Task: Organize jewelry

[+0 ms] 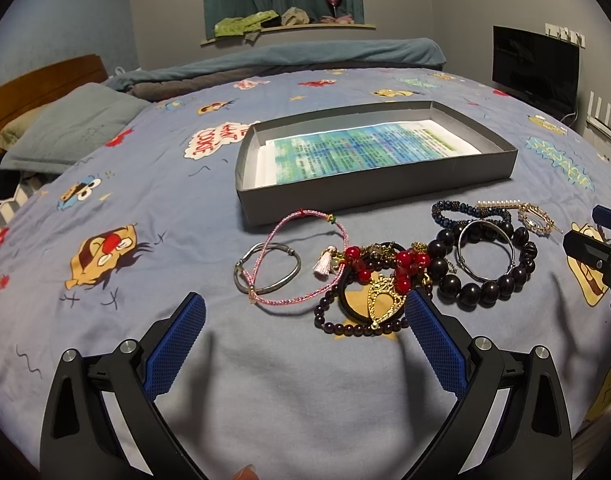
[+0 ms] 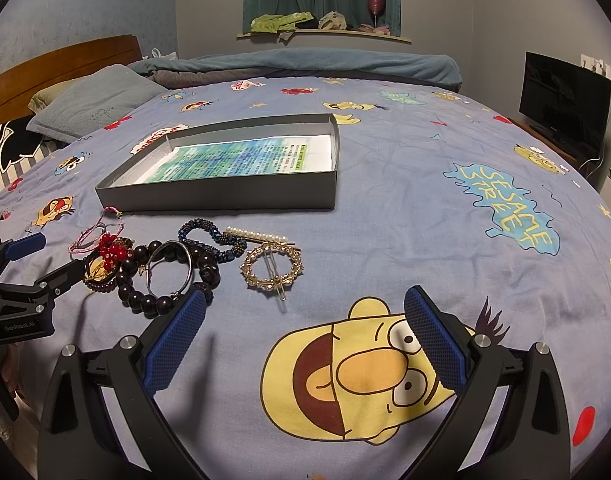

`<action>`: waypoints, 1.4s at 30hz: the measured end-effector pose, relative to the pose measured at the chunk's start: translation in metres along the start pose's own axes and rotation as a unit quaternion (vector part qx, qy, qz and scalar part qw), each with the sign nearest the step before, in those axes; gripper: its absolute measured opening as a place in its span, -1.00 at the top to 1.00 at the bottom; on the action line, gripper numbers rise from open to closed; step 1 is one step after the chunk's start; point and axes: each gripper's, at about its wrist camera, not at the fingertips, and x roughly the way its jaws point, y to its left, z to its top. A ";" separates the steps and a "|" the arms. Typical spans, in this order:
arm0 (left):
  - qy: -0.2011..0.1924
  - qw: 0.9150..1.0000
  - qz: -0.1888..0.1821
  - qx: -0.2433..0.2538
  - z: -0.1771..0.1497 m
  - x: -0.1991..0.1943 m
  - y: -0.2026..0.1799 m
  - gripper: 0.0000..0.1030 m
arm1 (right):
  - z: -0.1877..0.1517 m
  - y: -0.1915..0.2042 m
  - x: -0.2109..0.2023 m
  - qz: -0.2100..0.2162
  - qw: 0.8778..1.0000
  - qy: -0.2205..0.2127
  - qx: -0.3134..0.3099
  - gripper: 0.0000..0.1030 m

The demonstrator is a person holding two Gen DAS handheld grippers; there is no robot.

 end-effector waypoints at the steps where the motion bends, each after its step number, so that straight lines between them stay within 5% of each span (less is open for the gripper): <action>1: 0.000 1.000 0.001 0.000 0.000 0.000 0.000 -0.92 | 0.000 0.000 0.000 0.000 1.000 0.000 0.000 -0.91; 42: 0.002 1.000 0.000 -0.001 -0.001 0.003 -0.001 -0.92 | 0.001 -0.001 0.000 0.001 1.000 0.001 0.001 -0.91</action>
